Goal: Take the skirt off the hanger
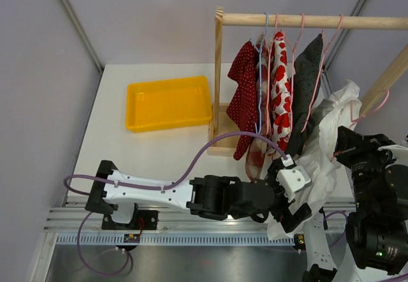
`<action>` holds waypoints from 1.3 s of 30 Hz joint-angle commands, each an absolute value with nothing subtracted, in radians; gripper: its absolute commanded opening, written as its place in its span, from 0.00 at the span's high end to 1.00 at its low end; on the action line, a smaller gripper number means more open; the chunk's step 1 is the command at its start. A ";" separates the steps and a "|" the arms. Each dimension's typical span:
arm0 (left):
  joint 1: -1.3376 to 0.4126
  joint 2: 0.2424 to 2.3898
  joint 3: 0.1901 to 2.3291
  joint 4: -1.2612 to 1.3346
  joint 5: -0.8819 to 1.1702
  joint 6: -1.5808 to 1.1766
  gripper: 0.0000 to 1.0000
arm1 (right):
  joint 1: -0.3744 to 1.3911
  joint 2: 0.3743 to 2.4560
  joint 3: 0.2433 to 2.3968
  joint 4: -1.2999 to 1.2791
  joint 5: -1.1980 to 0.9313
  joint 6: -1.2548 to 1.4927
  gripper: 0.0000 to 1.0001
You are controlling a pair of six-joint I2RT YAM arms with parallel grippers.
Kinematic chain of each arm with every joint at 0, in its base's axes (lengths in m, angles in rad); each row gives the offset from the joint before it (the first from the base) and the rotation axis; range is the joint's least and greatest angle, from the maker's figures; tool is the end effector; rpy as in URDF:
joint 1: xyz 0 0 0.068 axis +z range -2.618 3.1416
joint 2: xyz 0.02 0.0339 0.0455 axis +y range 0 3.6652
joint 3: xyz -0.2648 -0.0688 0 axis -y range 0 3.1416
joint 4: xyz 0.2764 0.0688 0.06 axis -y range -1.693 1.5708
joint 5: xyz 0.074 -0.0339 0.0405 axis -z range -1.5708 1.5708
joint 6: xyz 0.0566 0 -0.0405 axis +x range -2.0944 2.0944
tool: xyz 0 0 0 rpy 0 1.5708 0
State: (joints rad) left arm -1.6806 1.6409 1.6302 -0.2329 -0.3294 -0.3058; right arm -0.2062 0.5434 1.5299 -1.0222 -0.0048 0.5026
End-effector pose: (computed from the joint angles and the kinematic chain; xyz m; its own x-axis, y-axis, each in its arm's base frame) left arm -0.0299 -0.4387 0.4039 -0.2683 0.1659 -0.9489 0.9377 0.2709 -0.2178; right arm 0.0258 -0.0051 0.5094 0.0657 0.4784 -0.8757 0.1921 0.8551 0.4815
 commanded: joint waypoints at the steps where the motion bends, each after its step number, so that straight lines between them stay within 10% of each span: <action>1: -1.680 1.647 1.661 -0.129 -0.403 -0.287 0.04 | -0.195 0.538 1.566 -0.963 -0.020 0.509 1.00; 2: -1.680 1.652 1.660 -0.120 -0.413 -0.284 0.17 | -0.193 0.538 1.566 -0.965 -0.020 0.508 1.00; 4: -1.680 1.660 1.655 -0.120 -0.442 -0.281 0.80 | -0.192 0.537 1.568 -0.965 -0.012 0.506 1.00; 6: -1.680 1.657 1.649 -0.138 -0.475 -0.297 1.00 | -0.189 0.540 1.571 -0.965 -0.005 0.502 1.00; 22: -2.088 1.374 1.104 -0.262 -0.828 -0.659 1.00 | -0.176 0.680 1.690 -0.911 0.164 0.446 1.00; 39: -2.356 1.676 1.584 -0.734 -1.012 -0.658 1.00 | -0.176 0.827 1.756 -0.836 0.362 0.365 1.00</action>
